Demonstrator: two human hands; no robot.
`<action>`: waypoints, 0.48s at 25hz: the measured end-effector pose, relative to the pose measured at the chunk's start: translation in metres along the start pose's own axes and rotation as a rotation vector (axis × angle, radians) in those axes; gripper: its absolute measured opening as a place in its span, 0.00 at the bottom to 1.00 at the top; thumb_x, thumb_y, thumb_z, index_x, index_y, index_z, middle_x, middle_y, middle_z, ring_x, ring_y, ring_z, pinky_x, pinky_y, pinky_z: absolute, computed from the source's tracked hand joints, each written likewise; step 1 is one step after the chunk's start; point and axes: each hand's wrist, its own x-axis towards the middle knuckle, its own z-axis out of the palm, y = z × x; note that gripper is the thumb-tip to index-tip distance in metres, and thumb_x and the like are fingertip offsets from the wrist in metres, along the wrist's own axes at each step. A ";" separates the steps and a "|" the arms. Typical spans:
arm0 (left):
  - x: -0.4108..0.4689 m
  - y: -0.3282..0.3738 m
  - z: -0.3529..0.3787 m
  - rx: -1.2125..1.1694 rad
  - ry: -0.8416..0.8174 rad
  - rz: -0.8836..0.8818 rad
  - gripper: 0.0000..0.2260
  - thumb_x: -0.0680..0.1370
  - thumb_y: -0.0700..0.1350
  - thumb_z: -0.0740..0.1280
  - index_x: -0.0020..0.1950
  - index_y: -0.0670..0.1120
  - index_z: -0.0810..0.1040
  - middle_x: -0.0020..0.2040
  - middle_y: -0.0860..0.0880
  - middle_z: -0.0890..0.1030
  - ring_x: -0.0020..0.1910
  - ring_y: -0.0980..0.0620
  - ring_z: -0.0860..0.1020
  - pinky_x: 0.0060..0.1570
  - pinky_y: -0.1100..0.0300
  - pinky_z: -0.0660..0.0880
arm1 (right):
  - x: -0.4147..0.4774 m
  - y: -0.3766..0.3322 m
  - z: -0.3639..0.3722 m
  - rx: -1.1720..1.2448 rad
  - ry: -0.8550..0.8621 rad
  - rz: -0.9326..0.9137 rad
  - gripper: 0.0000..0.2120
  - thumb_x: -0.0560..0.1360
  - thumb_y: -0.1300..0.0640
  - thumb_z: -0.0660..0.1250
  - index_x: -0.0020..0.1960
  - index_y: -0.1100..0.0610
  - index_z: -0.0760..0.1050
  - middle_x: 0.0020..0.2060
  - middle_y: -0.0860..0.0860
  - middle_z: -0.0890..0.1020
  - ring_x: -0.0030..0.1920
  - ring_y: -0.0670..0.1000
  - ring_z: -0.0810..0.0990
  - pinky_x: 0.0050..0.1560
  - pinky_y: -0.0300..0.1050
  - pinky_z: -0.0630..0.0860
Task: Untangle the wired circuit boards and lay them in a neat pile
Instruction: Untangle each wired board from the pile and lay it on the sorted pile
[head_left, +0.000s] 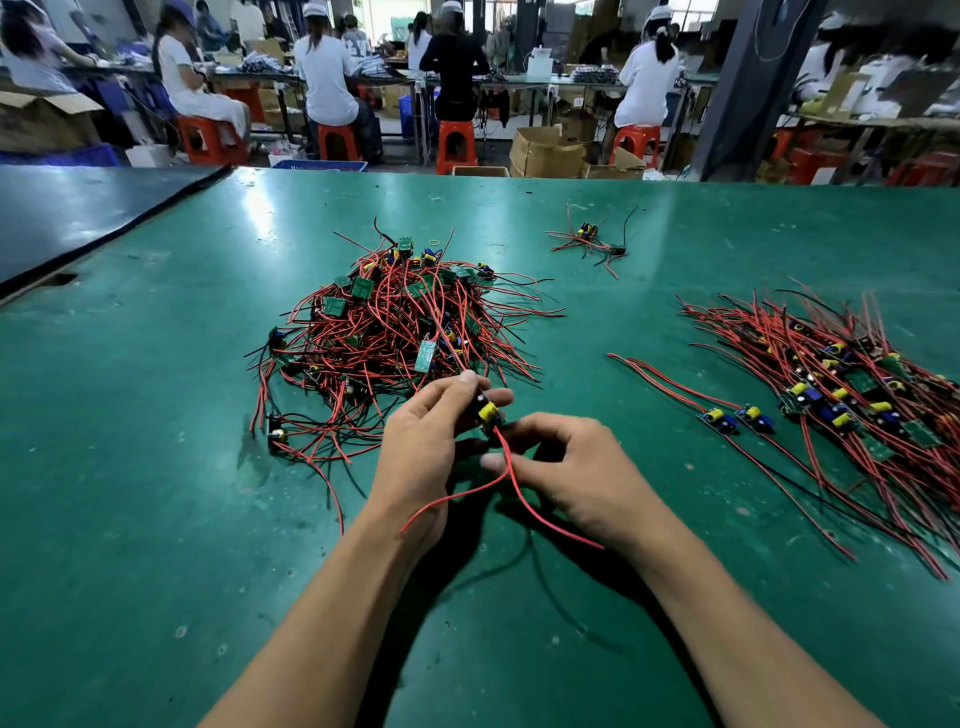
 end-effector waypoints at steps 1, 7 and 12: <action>0.000 0.000 0.000 -0.013 0.015 0.012 0.07 0.79 0.46 0.66 0.45 0.45 0.80 0.46 0.44 0.86 0.37 0.50 0.82 0.39 0.53 0.80 | -0.001 -0.002 0.006 -0.068 0.010 -0.047 0.11 0.68 0.48 0.79 0.46 0.53 0.84 0.33 0.46 0.83 0.30 0.42 0.73 0.33 0.40 0.70; -0.004 -0.005 0.002 0.063 0.016 0.060 0.07 0.76 0.50 0.70 0.43 0.47 0.79 0.43 0.48 0.86 0.42 0.51 0.82 0.39 0.59 0.78 | 0.001 -0.008 0.012 0.044 0.239 -0.173 0.15 0.79 0.48 0.68 0.37 0.55 0.80 0.28 0.46 0.76 0.30 0.41 0.70 0.33 0.36 0.66; -0.009 -0.002 -0.001 -0.006 -0.197 -0.053 0.12 0.64 0.53 0.75 0.44 0.50 0.84 0.45 0.49 0.84 0.41 0.53 0.81 0.38 0.62 0.72 | 0.000 -0.017 0.004 0.459 0.131 0.036 0.14 0.79 0.51 0.68 0.36 0.56 0.77 0.29 0.51 0.74 0.27 0.45 0.68 0.26 0.34 0.64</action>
